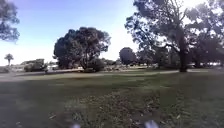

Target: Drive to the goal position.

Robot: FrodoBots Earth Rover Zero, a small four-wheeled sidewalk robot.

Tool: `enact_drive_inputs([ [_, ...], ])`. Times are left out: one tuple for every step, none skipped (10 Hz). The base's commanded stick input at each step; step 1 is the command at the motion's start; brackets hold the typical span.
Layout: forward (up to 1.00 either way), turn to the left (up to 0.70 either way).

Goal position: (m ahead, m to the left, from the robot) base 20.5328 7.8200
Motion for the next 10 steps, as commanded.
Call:
enact_drive_inputs([
  [0.70,-0.01],
  [0.70,0.00],
  [0.70,0.00],
  [0.70,0.00],
  [0.70,0.00],
  [0.70,0.00],
  [0.70,0.00],
  [0.70,0.00],
  [0.70,0.00],
  [0.70,-0.02],
])
